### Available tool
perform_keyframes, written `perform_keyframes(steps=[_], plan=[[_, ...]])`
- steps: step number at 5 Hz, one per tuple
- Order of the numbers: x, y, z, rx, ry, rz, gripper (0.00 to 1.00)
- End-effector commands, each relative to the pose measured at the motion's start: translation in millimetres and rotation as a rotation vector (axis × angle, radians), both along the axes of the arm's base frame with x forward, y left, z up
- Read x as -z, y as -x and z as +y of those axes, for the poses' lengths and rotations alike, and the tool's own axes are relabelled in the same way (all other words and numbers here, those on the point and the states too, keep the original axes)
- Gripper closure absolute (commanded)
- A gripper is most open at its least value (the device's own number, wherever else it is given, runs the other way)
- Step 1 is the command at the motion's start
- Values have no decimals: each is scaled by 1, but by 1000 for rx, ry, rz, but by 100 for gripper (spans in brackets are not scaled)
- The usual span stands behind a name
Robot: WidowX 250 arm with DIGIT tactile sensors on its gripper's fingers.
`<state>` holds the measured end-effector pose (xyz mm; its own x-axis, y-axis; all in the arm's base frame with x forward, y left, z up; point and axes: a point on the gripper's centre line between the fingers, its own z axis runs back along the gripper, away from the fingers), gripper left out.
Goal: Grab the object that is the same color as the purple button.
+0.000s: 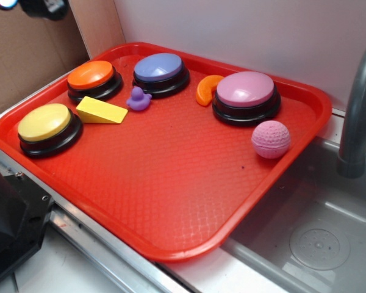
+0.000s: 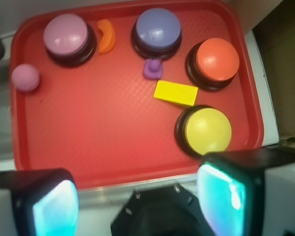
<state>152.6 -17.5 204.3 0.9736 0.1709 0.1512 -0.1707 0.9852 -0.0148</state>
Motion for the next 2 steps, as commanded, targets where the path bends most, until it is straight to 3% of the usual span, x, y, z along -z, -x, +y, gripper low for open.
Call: perform_keyframes(steps=[1,2], plan=[[42,-53,22,-203,28,-60,0],[72,-74,27,-312,-7,-105,0]])
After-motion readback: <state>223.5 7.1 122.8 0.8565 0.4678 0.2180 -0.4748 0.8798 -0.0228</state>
